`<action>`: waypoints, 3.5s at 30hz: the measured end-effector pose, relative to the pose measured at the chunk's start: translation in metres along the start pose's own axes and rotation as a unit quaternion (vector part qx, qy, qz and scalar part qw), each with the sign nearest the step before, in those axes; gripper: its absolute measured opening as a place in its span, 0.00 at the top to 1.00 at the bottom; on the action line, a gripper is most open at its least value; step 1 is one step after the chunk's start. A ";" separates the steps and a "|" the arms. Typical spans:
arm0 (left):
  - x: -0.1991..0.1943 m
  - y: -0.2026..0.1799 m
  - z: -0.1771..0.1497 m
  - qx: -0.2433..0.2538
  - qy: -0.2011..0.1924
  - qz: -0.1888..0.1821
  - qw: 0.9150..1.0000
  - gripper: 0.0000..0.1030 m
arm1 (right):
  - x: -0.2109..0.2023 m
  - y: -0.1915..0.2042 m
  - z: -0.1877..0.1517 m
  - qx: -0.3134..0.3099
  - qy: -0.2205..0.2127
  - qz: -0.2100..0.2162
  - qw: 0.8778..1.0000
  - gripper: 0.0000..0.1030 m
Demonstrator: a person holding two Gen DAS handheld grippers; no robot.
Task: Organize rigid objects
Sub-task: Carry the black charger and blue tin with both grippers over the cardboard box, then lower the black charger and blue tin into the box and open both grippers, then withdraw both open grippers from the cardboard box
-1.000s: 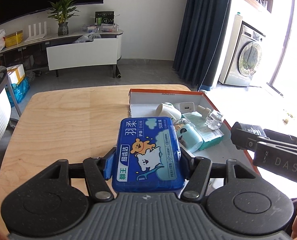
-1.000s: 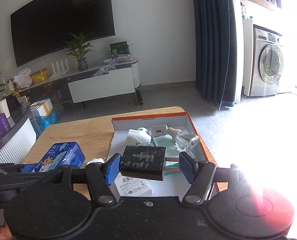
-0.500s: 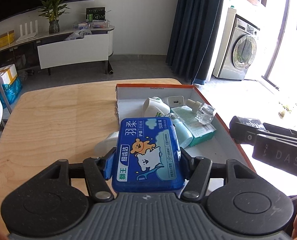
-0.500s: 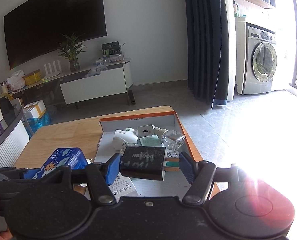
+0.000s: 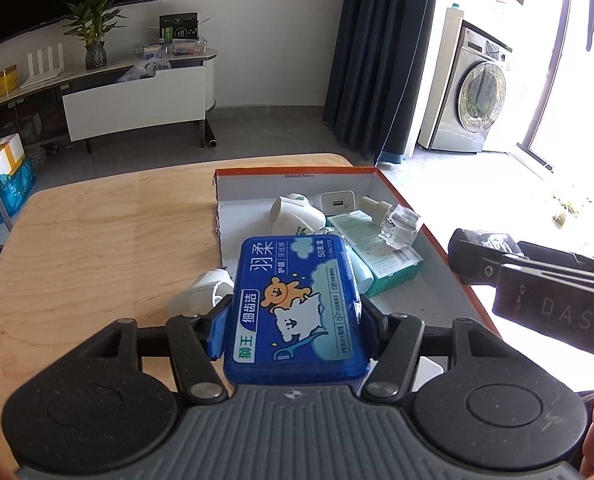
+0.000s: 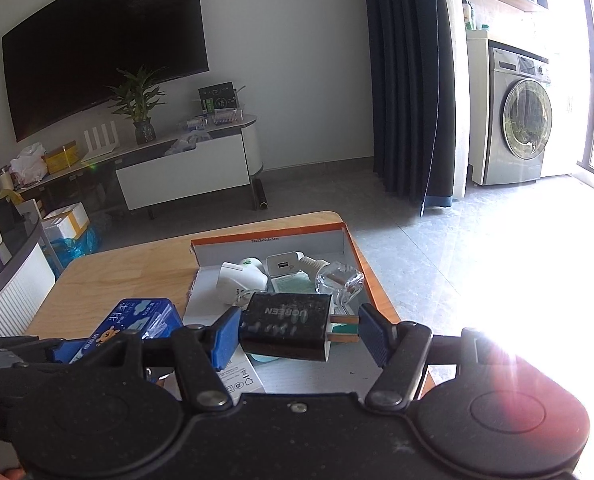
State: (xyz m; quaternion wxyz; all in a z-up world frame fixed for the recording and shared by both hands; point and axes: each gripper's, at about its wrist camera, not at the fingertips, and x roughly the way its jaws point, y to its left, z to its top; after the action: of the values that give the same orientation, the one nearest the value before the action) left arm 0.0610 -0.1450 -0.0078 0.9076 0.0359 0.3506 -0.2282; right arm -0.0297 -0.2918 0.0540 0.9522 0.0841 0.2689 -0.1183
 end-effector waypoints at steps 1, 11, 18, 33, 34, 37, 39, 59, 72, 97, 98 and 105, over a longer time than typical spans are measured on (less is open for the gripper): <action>0.001 -0.001 0.000 0.000 0.000 0.000 1.000 0.40 | 0.001 0.000 0.000 -0.001 0.000 -0.001 1.000 0.26; 0.013 -0.008 0.003 0.009 0.010 -0.006 1.000 0.40 | 0.012 -0.007 0.007 -0.002 0.005 0.000 1.000 0.26; 0.021 -0.014 0.004 0.014 0.017 -0.012 1.000 0.40 | 0.026 -0.010 0.014 -0.004 0.014 0.008 1.000 0.26; 0.036 -0.029 0.006 0.026 0.029 -0.024 0.999 0.40 | 0.052 -0.015 0.026 -0.008 0.038 0.012 0.999 0.26; 0.037 -0.029 0.006 0.027 0.030 -0.025 0.999 0.40 | 0.053 -0.015 0.027 -0.009 0.039 0.013 0.999 0.26; 0.038 -0.030 0.005 0.027 0.031 -0.025 0.999 0.40 | 0.055 -0.013 0.028 -0.012 0.039 0.015 0.999 0.26; 0.039 -0.030 0.005 0.027 0.032 -0.024 0.999 0.40 | 0.056 -0.013 0.028 -0.013 0.041 0.015 0.999 0.26; 0.054 -0.043 0.000 0.028 0.054 -0.056 0.997 0.38 | 0.031 -0.035 0.026 0.005 0.015 -0.001 1.000 0.25; 0.003 -0.044 -0.004 0.013 0.009 -0.003 1.000 0.00 | -0.015 -0.045 0.006 0.006 0.007 -0.005 1.000 0.19; -0.022 -0.040 -0.045 -0.020 0.036 0.077 0.996 0.00 | -0.046 -0.041 -0.048 -0.009 0.072 0.016 0.997 0.14; -0.021 -0.040 -0.045 -0.018 0.036 0.077 0.996 0.00 | -0.046 -0.040 -0.048 -0.010 0.073 0.016 0.997 0.14; -0.018 -0.039 -0.046 -0.019 0.041 0.078 0.996 0.00 | -0.044 -0.040 -0.050 -0.009 0.077 0.017 0.997 0.14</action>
State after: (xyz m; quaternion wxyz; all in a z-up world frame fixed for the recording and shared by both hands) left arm 0.0035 -0.1623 -0.0264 0.9079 0.0553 0.3882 -0.1483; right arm -0.1012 -0.3111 0.0311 0.9314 0.0884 0.3406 -0.0932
